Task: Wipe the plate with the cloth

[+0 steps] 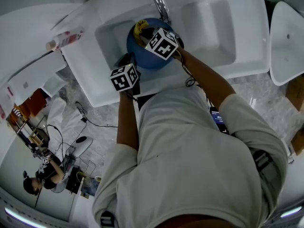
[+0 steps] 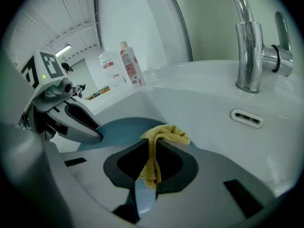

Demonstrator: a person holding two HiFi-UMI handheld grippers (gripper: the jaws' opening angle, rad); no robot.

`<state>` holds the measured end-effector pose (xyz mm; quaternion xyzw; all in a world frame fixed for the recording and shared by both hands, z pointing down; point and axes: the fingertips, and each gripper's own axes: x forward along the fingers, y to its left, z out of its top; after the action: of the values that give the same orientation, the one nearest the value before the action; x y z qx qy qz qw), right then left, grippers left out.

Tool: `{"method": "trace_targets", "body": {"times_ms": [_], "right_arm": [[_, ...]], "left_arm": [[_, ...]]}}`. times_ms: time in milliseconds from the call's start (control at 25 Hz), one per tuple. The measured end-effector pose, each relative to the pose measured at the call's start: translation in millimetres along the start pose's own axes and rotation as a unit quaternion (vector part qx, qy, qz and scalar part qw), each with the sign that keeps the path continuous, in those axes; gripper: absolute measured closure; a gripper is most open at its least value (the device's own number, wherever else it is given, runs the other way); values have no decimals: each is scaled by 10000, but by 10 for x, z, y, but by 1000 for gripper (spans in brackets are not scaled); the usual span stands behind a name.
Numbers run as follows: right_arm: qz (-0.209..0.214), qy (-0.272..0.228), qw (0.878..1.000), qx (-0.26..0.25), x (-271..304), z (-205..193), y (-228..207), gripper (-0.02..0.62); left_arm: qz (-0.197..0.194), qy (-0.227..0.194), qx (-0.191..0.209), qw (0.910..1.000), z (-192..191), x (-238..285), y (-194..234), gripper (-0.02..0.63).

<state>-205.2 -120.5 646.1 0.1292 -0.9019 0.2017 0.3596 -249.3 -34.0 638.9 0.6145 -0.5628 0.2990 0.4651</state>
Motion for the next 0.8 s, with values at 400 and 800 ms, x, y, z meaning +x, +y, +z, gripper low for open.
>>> {"method": "trace_targets", "body": {"times_ms": [400,800], "right_arm": [[-433,368,9984,-6,-94,-363,-387,548],[-675,715,9951,57,-352,-887,-625,548]], "left_arm": [[9,78,-114,9999,-29,15,21,535],[-24,148,-150,9998,-39,60,34,537]]}}
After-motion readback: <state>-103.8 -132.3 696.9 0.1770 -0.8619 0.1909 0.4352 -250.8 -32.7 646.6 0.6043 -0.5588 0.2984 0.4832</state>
